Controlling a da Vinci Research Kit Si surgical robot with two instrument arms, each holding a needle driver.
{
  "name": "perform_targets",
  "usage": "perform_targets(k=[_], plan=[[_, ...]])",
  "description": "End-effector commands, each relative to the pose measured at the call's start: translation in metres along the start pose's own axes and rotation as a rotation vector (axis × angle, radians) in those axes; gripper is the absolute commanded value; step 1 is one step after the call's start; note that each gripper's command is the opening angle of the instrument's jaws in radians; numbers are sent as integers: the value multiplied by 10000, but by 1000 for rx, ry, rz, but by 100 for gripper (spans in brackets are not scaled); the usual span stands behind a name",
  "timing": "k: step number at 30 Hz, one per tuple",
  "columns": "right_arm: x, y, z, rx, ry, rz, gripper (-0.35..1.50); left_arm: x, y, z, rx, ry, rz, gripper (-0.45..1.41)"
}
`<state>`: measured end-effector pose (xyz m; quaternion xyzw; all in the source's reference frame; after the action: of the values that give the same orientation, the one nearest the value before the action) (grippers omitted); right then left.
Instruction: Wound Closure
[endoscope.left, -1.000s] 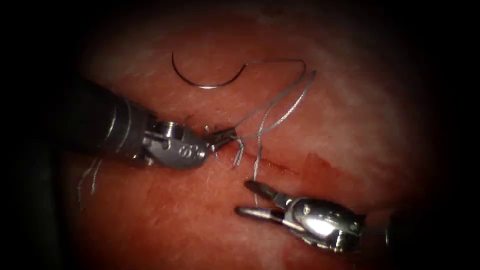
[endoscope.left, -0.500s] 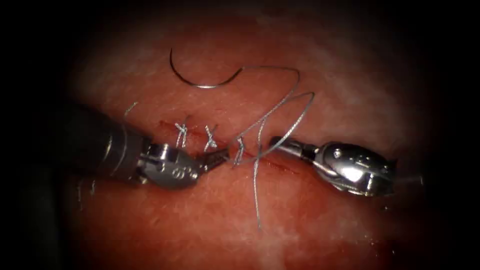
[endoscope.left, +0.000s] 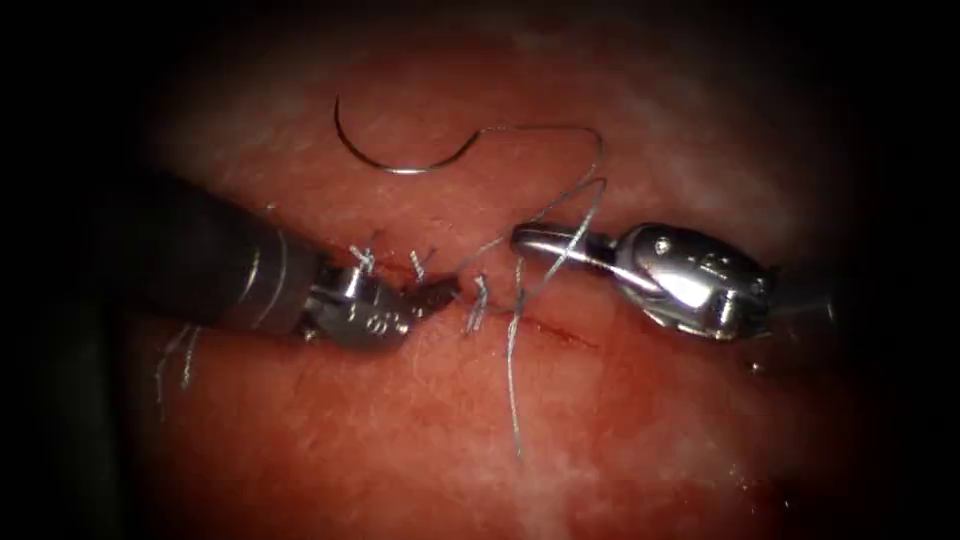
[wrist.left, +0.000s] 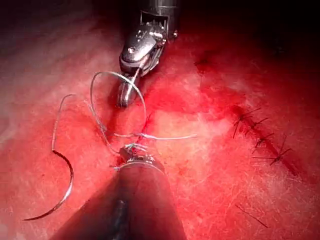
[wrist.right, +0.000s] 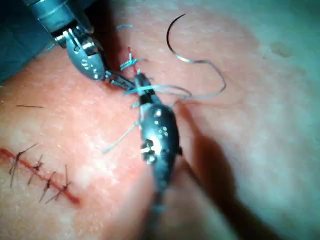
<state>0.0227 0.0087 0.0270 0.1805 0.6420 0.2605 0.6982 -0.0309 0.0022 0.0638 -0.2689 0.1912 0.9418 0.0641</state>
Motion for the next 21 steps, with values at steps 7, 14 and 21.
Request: perform_targets(k=[7, 14, 21], plan=[[-8, 3, 26, 163, 25, 26, -35, 1, -1, 28, 10, -31, 32, -45], [-7, 8, 46, 241, -17, 18, -35, 2, -9, 40, 13, -38, 39, -45], [-8, 4, 62, 348, -100, -13, -23, 0, -27, 43, 10, -54, 49, -45]])
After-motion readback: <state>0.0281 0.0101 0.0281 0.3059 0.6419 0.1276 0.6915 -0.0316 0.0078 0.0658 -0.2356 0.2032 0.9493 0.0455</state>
